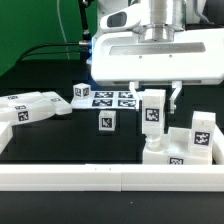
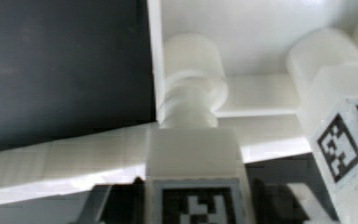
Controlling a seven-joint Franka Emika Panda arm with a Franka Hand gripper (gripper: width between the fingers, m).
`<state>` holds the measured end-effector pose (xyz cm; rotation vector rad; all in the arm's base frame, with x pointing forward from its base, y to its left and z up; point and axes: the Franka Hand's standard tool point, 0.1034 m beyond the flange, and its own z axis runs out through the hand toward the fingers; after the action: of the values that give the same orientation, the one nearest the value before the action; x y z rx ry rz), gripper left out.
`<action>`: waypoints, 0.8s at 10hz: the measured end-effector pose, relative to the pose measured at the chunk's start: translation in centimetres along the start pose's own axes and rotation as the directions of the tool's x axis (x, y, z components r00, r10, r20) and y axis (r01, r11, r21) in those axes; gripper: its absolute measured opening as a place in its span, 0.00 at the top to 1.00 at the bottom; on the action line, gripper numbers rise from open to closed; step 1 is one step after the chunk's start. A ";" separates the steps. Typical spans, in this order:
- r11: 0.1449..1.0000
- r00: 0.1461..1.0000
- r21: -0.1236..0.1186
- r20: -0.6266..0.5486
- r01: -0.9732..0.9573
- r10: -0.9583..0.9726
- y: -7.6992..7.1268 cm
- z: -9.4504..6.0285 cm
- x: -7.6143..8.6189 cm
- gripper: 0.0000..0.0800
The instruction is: Assemble chair
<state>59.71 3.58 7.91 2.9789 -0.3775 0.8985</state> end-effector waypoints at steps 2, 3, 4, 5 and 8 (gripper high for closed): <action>1.000 1.000 -0.001 0.001 0.002 -0.002 0.0 0.1 -0.1 0.65; 1.000 1.000 0.001 0.000 0.003 -0.003 -0.1 0.2 0.0 0.65; 1.000 1.000 0.001 -0.001 0.002 -0.002 -0.1 0.2 0.0 0.65; 1.000 1.000 0.001 -0.002 0.002 -0.002 -0.1 0.3 0.1 0.65; 1.000 1.000 0.002 0.003 0.007 -0.007 -0.4 0.7 -0.2 0.65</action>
Offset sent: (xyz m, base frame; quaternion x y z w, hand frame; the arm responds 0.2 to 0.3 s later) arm 0.0071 0.0035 -0.0036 -0.0003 -0.0010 0.0023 1.0000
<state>60.00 3.98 7.28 2.9817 -0.3656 0.8942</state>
